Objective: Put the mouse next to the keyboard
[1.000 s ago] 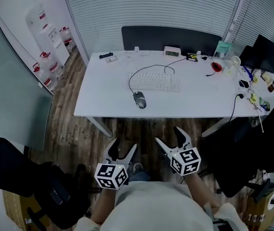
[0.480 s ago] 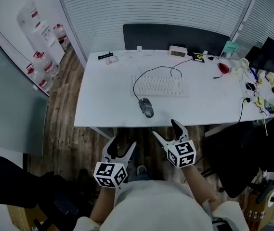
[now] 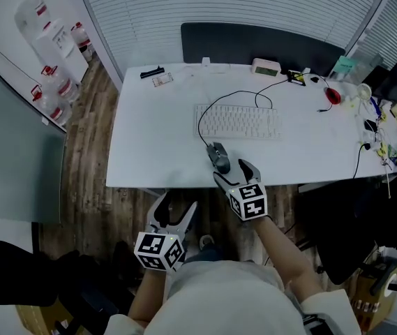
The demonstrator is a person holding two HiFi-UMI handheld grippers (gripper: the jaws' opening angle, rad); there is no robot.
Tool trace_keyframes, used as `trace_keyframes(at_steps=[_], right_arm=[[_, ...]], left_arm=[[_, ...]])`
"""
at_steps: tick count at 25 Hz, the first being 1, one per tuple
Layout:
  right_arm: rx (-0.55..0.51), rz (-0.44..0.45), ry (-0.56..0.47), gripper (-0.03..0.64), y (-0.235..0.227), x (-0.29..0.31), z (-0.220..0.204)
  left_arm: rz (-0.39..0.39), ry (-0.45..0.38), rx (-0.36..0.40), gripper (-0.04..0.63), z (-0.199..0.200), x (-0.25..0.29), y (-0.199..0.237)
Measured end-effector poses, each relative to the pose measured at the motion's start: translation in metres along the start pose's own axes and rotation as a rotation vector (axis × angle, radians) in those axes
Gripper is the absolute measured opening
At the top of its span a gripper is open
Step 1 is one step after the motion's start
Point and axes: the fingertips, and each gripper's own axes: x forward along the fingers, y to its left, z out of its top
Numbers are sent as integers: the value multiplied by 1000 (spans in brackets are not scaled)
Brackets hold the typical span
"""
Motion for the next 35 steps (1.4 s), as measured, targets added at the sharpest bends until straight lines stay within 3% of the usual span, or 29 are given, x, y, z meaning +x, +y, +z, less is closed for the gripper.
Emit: trace_keyframes(at_steps=[14, 17, 20, 27, 35], right_arm=[[-37, -44, 202, 364, -14, 86, -31], [-5, -45, 236, 364, -15, 96, -39], [10, -69, 259, 316, -20, 100, -45], [-3, -81, 257, 292, -23, 95, -46], [-13, -101, 185, 291, -22, 73, -30]], left_arm=[[-12, 29, -21, 314, -3, 11, 28], [-15, 38, -21, 314, -6, 12, 30], [-19, 44, -23, 314, -9, 12, 30], [-23, 49, -26, 314, -11, 6, 27], [-44, 46, -11, 314, -7, 8, 15]])
